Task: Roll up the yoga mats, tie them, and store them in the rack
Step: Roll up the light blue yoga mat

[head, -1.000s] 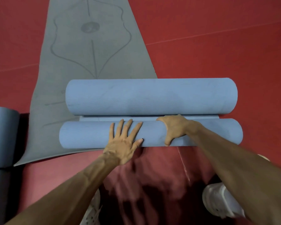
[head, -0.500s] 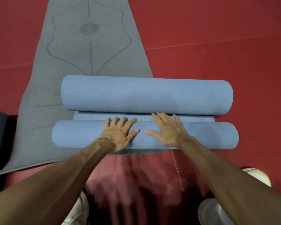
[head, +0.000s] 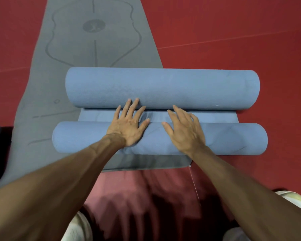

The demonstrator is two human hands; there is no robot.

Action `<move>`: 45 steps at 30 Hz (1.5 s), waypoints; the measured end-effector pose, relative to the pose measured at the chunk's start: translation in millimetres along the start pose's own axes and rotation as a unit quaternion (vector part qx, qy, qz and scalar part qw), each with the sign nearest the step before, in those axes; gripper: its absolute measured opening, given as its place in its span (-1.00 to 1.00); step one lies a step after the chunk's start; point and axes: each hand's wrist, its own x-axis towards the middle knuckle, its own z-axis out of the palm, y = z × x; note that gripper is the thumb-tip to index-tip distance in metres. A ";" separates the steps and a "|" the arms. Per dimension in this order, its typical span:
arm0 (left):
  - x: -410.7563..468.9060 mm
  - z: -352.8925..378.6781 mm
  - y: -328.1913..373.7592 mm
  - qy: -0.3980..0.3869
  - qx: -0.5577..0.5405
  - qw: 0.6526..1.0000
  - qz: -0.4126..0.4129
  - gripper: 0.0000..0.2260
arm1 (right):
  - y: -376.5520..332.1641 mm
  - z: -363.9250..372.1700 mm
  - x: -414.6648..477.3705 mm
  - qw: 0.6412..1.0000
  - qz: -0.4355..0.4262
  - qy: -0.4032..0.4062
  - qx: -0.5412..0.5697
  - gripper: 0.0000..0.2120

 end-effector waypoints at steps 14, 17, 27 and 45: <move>35.0 -8.0 -11.4 0.072 -0.044 0.996 0.025 -0.52 | 4.6 -6.5 -3.5 0.980 -0.142 -0.103 -0.090 0.04; 34.2 -9.9 -10.8 0.085 -0.047 0.995 0.032 -0.53 | 2.9 -13.3 5.8 0.963 -0.150 -0.174 -0.137 0.20; -17.6 -2.5 -1.4 0.044 -0.022 0.999 0.006 -0.50 | -5.6 -26.4 17.4 0.973 -0.111 -0.197 -0.053 -0.08; -117.6 22.2 28.0 -0.029 0.031 0.998 0.039 -0.06 | -5.8 -42.7 -60.8 0.944 -0.074 -0.320 0.030 0.21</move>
